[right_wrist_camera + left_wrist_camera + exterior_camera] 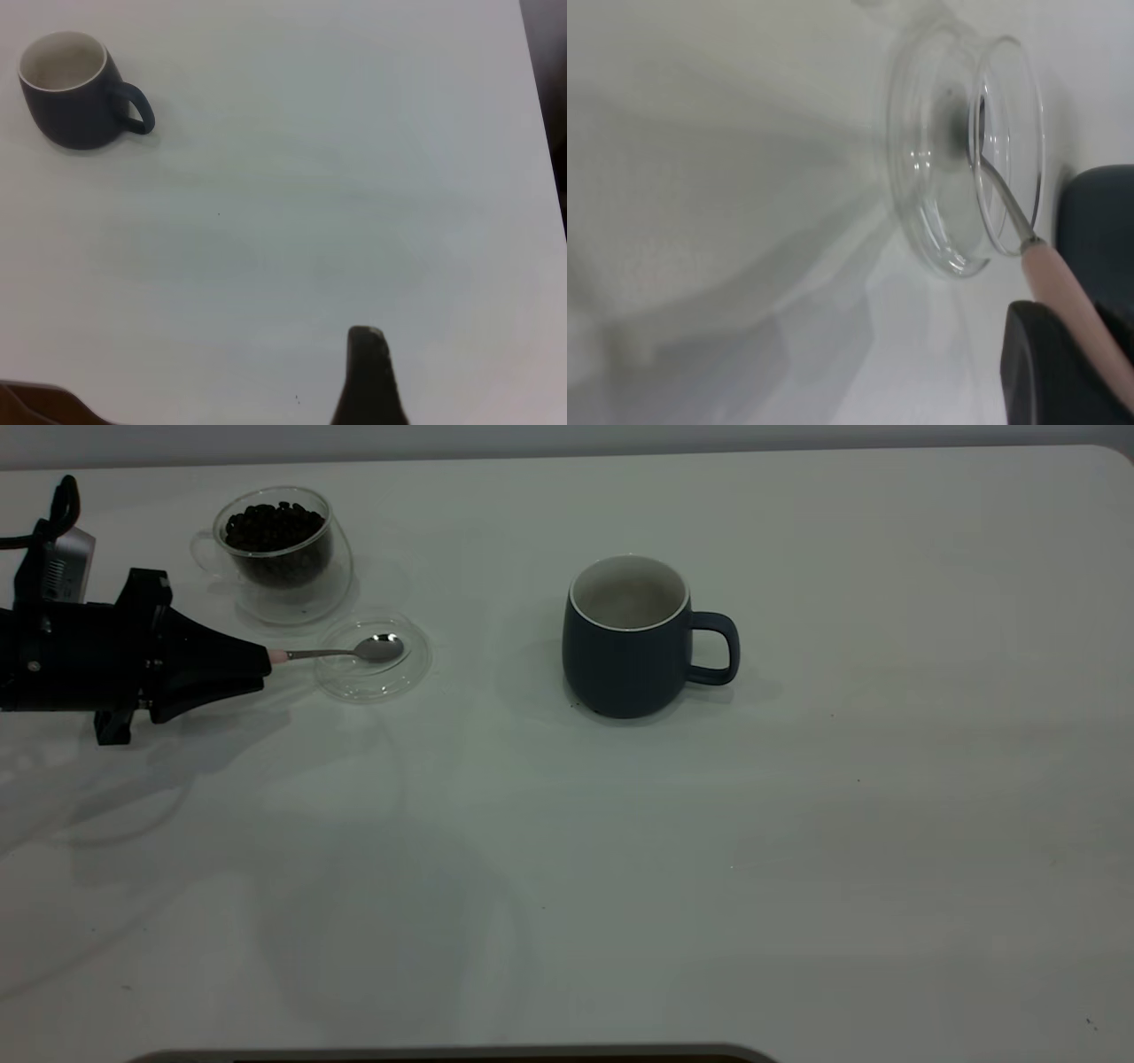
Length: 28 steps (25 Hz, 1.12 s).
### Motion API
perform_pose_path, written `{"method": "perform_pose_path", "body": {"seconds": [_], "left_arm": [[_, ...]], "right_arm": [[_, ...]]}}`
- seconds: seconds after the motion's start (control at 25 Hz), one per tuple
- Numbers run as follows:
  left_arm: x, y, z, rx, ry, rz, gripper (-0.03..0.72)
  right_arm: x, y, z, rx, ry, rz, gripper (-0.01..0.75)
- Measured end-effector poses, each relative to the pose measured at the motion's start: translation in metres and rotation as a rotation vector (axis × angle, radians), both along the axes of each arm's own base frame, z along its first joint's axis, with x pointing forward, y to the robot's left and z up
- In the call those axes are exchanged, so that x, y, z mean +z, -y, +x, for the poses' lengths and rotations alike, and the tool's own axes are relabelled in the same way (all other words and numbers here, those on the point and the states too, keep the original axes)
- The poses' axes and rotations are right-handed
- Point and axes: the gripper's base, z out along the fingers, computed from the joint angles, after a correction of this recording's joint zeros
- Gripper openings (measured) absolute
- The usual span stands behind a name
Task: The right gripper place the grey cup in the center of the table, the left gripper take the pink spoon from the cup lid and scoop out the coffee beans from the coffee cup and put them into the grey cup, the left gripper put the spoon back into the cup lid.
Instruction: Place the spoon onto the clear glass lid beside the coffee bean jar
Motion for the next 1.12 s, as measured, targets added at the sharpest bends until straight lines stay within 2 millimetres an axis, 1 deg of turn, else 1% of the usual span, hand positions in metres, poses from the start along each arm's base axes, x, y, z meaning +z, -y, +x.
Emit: {"method": "perform_pose_path", "body": {"seconds": [0.36,1.12], "left_arm": [[0.001,0.0025,0.0034,-0.005,0.01,0.002,0.115],[-0.0004,0.0051,0.0034,-0.024,0.021,0.029,0.115]], "right_arm": [[0.0,0.0,0.0,0.0,0.0,0.0,0.59],[0.0,0.0,0.0,0.0,0.0,0.0,0.59]]}}
